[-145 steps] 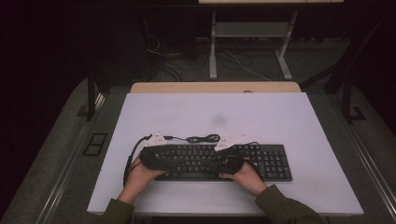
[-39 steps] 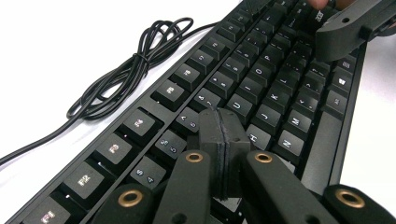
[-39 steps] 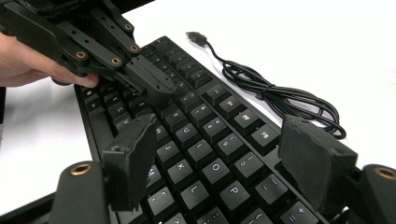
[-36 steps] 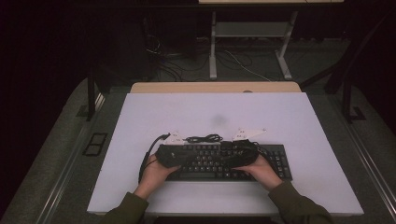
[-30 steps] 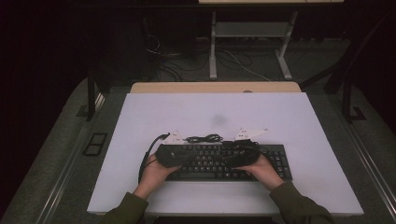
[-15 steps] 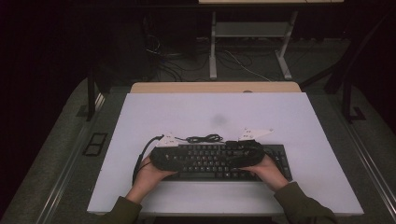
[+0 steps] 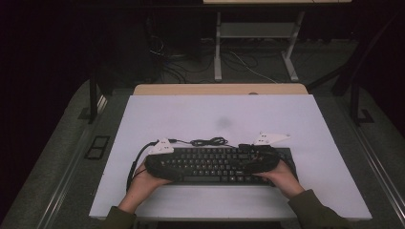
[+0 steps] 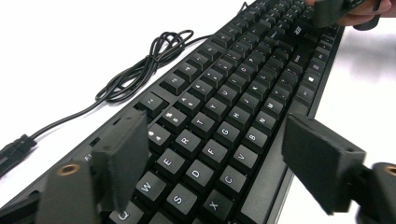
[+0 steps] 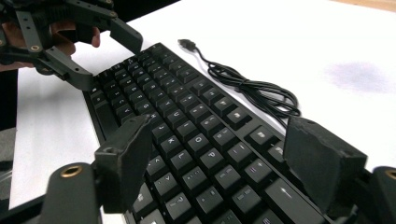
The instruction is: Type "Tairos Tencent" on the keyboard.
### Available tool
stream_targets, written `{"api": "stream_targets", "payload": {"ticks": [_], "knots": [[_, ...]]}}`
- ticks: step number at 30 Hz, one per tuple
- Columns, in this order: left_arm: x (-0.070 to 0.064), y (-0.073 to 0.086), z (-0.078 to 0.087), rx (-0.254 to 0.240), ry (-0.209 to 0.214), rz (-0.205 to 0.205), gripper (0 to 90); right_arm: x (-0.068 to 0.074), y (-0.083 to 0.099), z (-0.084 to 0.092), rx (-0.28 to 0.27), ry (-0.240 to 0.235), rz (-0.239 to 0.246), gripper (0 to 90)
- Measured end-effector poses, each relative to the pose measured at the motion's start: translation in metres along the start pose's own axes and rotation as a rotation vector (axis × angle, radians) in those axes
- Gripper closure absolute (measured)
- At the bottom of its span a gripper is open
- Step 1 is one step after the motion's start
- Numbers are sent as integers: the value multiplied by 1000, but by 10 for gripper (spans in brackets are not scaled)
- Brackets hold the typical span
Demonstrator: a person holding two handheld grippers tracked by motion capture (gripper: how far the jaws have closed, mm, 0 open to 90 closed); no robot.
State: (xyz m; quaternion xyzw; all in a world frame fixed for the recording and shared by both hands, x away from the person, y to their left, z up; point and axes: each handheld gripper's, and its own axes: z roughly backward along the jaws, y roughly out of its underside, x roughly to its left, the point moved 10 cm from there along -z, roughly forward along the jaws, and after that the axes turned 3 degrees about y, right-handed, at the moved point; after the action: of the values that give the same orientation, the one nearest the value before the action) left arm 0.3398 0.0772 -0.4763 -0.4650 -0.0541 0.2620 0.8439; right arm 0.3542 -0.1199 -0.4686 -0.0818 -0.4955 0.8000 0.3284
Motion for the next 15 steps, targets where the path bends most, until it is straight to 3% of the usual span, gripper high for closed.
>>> {"api": "stream_targets", "payload": {"ticks": [8, 15], "knots": [[2, 7, 12, -9, -20, 13, 142, -10, 5, 20, -27, 26, -9, 196], [2, 11, 17, 1, -23, 23, 104, -17, 17, 35, -20, 48, -22, 186]]}}
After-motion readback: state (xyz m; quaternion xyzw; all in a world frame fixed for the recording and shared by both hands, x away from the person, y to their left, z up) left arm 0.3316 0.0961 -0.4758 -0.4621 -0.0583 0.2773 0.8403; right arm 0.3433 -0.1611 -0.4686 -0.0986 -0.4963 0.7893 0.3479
